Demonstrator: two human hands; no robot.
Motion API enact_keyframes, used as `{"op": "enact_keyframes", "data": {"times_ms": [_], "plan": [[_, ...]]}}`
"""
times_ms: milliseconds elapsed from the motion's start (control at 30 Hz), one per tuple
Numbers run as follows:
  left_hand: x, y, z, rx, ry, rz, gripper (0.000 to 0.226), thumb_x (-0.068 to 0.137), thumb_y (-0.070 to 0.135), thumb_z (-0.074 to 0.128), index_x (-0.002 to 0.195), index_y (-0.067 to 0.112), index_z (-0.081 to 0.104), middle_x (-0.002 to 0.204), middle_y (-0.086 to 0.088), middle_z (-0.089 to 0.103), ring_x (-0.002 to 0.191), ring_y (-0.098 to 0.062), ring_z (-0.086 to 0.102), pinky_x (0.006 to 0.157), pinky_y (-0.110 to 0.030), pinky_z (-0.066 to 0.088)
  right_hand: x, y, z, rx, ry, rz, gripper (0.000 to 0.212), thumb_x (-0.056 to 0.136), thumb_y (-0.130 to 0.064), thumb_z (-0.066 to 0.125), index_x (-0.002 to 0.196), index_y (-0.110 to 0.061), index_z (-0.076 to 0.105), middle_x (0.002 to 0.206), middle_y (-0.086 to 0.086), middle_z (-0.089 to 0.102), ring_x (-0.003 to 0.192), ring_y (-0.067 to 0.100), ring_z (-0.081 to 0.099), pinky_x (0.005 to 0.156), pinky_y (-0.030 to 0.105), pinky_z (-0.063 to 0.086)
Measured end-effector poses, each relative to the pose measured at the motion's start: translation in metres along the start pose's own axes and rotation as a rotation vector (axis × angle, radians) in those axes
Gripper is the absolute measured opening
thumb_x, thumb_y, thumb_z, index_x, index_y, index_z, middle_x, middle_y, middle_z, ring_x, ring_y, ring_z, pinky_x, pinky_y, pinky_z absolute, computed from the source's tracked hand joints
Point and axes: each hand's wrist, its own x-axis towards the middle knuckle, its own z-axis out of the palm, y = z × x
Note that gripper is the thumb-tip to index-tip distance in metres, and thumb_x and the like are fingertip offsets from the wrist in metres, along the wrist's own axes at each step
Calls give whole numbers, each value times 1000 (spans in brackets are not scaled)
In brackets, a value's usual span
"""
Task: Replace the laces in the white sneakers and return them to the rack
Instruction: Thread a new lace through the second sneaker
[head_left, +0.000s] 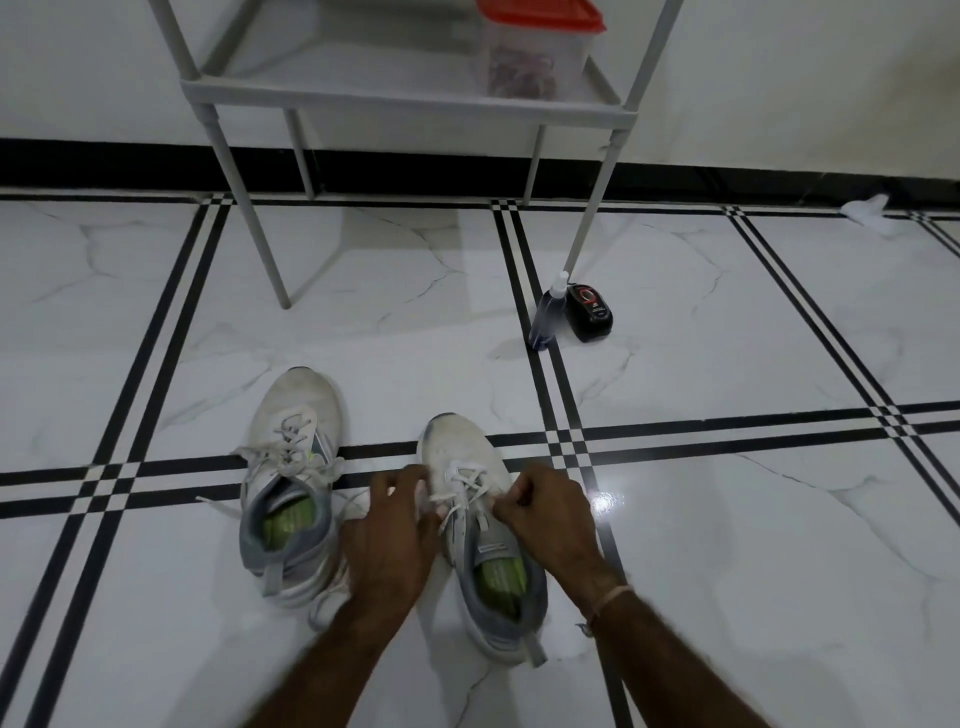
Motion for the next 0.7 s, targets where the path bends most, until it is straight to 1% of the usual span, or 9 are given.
{"op": "enact_keyframes", "data": {"times_ms": [133, 233, 300, 333, 400, 500, 567, 633, 700], "plan": [[11, 4, -10, -10, -82, 22, 14, 96, 48, 57, 103, 37, 63, 112, 10, 61, 105, -18, 62, 92, -42, 44, 0, -1, -2, 72, -1, -24, 28, 88, -48, 74, 79, -27, 59, 78, -9, 65, 73, 2, 60, 63, 12, 43], [23, 12, -24, 183, -92, 52, 22, 98, 53, 49, 105, 37, 63, 113, 11, 61, 115, -19, 53, 95, -43, 40, 7, -11, -3, 79, 53, -226, 28, 90, -53, 67, 109, -32, 67, 109, -13, 62, 97, 2, 59, 80, 21, 52], [34, 25, -37, 263, -105, 87, 21, 99, 47, 50, 108, 35, 63, 117, 7, 60, 118, -21, 52, 95, -43, 41, 16, -25, 7, -77, -147, -316, 32, 85, -47, 70, 111, -29, 70, 112, 0, 57, 103, 14, 55, 82, 29, 51], [38, 31, -42, 252, -107, 88, 18, 99, 44, 51, 108, 34, 63, 118, 5, 60, 117, -22, 52, 92, -43, 42, 19, -34, 14, -85, -226, -290, 26, 82, -45, 70, 100, -26, 72, 107, 6, 57, 100, 21, 55, 79, 33, 50], [42, 37, -54, 226, -20, 48, 13, 96, 36, 57, 107, 32, 62, 117, 1, 60, 113, -25, 53, 85, -42, 42, 22, -49, 14, 137, -282, -230, 13, 85, -36, 70, 79, -24, 69, 91, 8, 62, 86, 20, 59, 71, 32, 48], [37, 31, -58, 278, 316, 54, 17, 89, 37, 68, 102, 30, 59, 107, 2, 59, 101, -25, 53, 81, -43, 39, 28, -60, -18, 706, -284, -9, 18, 97, -22, 67, 80, -16, 64, 77, -2, 60, 67, 5, 54, 60, 19, 43], [29, 33, -48, -122, 227, 136, 10, 94, 42, 62, 95, 32, 60, 98, 10, 62, 95, -17, 57, 80, -41, 44, 32, -58, -39, 928, -351, 44, 19, 102, -26, 61, 86, -15, 62, 82, -1, 63, 63, 6, 47, 53, 19, 33], [23, 46, -37, -672, -137, 88, 13, 98, 40, 62, 102, 28, 66, 98, 8, 70, 96, -12, 66, 83, -39, 55, 39, -60, -49, 1126, -431, 84, 17, 105, -25, 54, 94, -14, 63, 84, 1, 64, 61, 8, 44, 50, 19, 29], [25, 50, -31, -929, -332, -10, 14, 99, 27, 62, 101, 17, 71, 95, 0, 75, 93, -15, 70, 82, -30, 57, 45, -58, -50, 1269, -389, 190, 16, 104, -24, 52, 99, -13, 63, 82, 0, 63, 58, 6, 44, 47, 17, 32]]}}
